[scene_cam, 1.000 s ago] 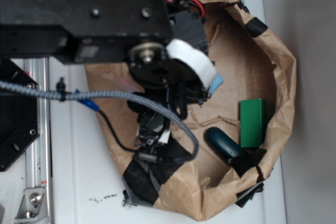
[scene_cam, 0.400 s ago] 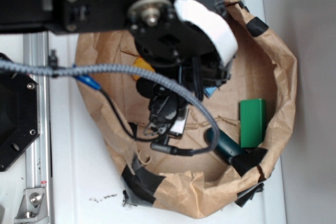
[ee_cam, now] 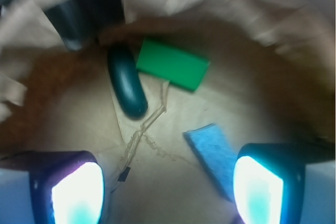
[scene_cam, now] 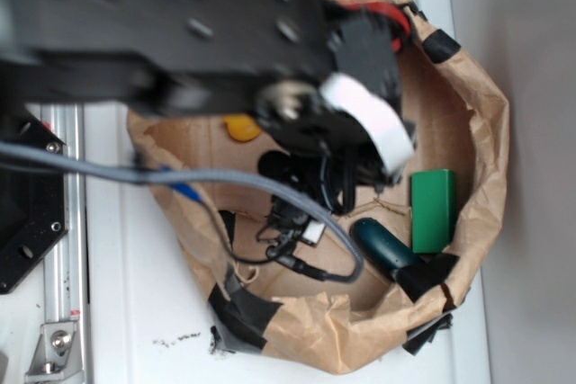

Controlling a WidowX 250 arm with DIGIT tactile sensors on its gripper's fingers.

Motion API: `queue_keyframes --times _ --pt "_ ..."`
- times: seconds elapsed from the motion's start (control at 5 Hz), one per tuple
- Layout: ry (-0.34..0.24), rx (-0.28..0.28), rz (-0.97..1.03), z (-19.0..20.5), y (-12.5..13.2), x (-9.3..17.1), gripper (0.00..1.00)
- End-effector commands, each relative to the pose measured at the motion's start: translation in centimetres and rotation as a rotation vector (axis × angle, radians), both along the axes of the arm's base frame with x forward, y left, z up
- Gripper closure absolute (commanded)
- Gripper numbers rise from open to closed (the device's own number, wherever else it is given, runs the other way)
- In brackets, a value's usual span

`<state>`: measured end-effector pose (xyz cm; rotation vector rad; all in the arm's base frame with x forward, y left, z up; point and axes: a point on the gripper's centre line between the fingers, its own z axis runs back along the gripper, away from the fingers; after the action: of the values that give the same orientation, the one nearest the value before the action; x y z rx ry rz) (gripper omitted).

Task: Grab the plastic pickle.

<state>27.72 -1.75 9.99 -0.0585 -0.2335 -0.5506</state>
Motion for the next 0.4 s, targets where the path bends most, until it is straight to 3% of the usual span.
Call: queue_keyframes --times 0.0,0.2 --pt "-0.008 -0.059 -0.122 -3.1 -3.5 1.8 0.0" --pt "-0.006 -0.055 -0.203 -4.3 -6.8 3.0 0.0"
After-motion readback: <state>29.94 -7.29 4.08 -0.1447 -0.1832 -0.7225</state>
